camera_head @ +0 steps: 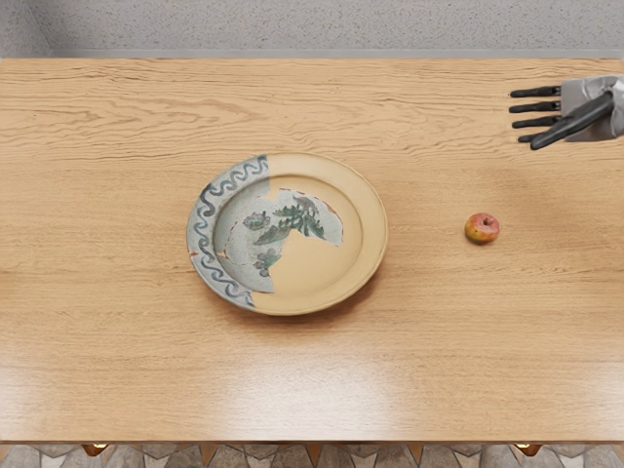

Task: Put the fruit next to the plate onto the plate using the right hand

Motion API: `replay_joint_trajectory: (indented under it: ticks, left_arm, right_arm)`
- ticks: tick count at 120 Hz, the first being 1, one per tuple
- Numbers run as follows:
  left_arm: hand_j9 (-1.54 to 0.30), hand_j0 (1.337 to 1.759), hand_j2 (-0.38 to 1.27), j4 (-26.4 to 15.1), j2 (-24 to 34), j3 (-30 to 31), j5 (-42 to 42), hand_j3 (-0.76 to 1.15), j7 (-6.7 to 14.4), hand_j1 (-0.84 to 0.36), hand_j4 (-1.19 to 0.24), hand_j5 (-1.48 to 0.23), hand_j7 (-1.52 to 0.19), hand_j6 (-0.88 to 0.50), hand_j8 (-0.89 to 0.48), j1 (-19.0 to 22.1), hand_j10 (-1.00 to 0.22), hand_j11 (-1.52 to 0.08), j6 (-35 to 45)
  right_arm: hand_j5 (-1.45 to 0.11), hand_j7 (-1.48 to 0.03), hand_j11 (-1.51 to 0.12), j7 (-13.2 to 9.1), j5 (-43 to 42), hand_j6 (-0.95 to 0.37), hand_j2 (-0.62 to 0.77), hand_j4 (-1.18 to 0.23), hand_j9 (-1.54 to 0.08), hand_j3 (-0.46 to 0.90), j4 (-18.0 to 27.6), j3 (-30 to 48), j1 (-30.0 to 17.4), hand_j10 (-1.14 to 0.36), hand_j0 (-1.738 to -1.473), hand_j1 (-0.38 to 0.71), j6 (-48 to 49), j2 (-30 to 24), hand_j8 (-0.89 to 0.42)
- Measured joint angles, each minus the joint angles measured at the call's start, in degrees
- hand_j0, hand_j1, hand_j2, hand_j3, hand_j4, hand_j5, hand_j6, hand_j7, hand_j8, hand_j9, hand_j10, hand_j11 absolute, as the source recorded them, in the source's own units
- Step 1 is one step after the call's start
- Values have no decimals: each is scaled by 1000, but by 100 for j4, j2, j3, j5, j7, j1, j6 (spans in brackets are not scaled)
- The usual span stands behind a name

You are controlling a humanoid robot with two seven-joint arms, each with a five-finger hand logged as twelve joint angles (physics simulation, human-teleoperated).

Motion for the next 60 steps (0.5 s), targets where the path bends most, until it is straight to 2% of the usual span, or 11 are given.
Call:
replay_joint_trajectory:
  ticks: [18, 34, 40, 60]
  left_arm:
    - [-16, 1658, 3, -1, 0, -1, 0, 0, 1, 334, -13, -16, -16, -13, -13, 0, -13, -16, 0]
    - [-16, 1658, 3, -1, 0, -5, 3, 0, -1, 334, -13, -16, -16, -13, -13, 0, -13, -16, 0]
    - [-16, 1658, 3, -1, 0, -6, 2, 0, -1, 334, -13, -16, -16, -13, -13, 0, -13, -16, 0]
    - [-16, 1658, 3, -1, 0, -6, 0, 0, -2, 334, -13, -16, -16, -13, -13, 0, -13, -16, 0]
  right_arm:
    - [0, 0, 0, 0, -36, 2, -1, 0, 0, 0, 233, -15, 5, 1, -1658, -349, 0, -183, 1]
    - [0, 0, 0, 0, -583, 2, -1, 0, 0, 0, 405, -452, 280, 1, -1658, -349, 1, -136, 2]
    - [0, 0, 0, 0, -704, 2, -1, 0, 0, 0, 769, -881, 640, 1, -1658, -349, 1, -121, 2]
    - [0, 0, 0, 0, -1068, 0, -1, -1, 0, 0, 2548, -2393, 2017, 0, -1658, -349, -185, -71, 0]
